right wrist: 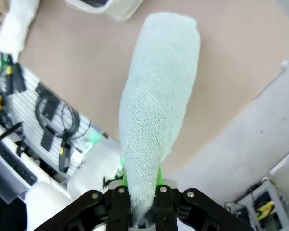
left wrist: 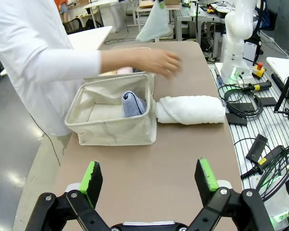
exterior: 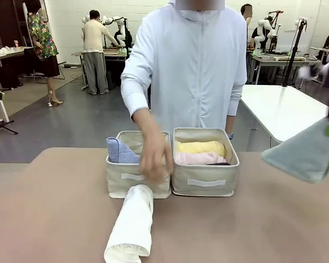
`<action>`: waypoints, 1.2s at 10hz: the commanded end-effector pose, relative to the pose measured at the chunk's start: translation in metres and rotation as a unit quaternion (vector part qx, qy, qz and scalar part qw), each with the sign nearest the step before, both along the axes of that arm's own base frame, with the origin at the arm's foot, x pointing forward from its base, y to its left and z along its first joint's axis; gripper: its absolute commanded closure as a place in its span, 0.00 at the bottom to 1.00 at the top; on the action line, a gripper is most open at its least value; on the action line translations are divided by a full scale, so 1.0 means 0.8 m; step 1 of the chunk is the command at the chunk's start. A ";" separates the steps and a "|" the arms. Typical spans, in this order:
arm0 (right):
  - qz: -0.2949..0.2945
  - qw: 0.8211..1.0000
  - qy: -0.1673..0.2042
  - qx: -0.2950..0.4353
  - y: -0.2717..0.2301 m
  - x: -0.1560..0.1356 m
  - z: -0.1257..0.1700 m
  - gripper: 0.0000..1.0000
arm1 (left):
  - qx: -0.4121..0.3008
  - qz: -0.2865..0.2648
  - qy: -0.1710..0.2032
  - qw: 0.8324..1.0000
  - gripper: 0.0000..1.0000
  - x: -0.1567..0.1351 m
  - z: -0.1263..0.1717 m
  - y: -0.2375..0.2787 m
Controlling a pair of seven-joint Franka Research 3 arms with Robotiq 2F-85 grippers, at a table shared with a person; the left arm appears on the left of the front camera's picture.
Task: Sort the towels based on their folding style.
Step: Pick up another triangle-folded towel from the table and place it in the left Fabric basket.
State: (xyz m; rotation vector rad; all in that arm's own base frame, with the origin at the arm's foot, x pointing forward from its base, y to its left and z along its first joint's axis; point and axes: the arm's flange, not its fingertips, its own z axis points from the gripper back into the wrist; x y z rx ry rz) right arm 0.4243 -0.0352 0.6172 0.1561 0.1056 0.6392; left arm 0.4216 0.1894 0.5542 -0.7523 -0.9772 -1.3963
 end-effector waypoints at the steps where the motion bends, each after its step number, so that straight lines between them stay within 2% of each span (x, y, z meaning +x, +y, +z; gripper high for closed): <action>1: -0.030 0.999 0.012 -0.040 -0.001 -0.041 0.028 1.00 | -0.003 0.003 -0.007 1.000 0.00 0.002 0.002 0.000; 3: -0.071 0.996 0.034 -0.036 -0.007 -0.052 0.043 1.00 | -0.003 0.003 -0.007 1.000 0.00 0.002 0.002 0.000; 4: -0.023 0.999 0.007 -0.027 -0.008 -0.067 0.052 1.00 | -0.003 0.003 -0.007 1.000 0.00 0.002 0.002 0.000; 6: -0.023 0.999 0.007 -0.027 -0.008 -0.067 0.052 1.00 | -0.003 0.003 -0.007 1.000 0.00 0.002 0.002 0.000; 7: -0.038 0.999 0.018 -0.029 -0.008 -0.072 0.052 0.82 | -0.003 0.003 -0.007 1.000 0.00 0.002 0.002 0.000; 10: 0.065 0.998 0.009 -0.002 0.101 -0.035 0.088 0.82 | -0.003 0.003 -0.007 1.000 0.00 0.002 0.002 0.000; 12: 0.092 0.996 0.022 0.000 0.138 -0.016 0.091 0.82 | -0.003 0.003 -0.007 1.000 0.00 0.002 0.002 0.000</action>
